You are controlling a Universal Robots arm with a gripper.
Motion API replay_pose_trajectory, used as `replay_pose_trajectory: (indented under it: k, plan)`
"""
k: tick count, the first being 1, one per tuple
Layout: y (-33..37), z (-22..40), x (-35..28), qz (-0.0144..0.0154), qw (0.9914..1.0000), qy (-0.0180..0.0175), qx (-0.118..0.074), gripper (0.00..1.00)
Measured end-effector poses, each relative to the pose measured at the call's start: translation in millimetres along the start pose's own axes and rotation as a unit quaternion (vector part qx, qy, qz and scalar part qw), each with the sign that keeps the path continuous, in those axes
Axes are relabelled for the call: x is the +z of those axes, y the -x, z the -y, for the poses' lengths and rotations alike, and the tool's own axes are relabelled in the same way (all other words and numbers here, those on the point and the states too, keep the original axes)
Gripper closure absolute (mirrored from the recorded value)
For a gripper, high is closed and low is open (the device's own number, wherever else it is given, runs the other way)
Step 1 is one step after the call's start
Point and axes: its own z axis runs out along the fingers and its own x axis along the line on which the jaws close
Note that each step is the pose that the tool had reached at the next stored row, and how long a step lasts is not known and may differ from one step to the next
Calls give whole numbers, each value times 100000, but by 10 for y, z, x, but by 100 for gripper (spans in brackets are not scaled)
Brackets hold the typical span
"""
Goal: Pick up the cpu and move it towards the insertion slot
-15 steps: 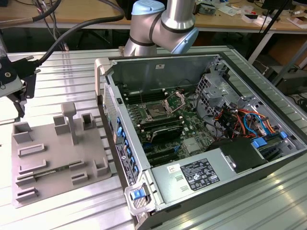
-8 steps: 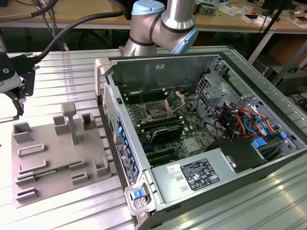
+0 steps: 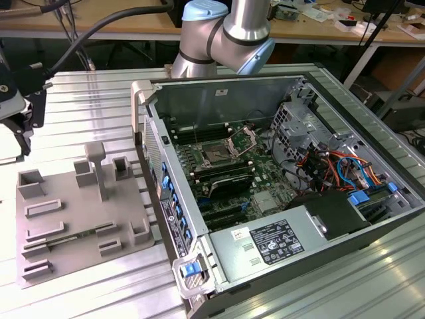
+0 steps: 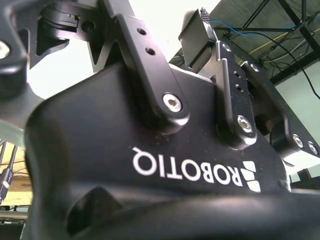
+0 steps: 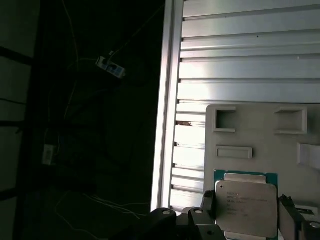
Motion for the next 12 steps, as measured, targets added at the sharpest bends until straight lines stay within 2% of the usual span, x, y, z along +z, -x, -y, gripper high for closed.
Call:
replay_pose_trajectory:
  k: [6,12]
  plan:
    - [0,-3,-72,3,100000,7,-1,45]
    - [0,-4,-75,0,100000,9,1,45]
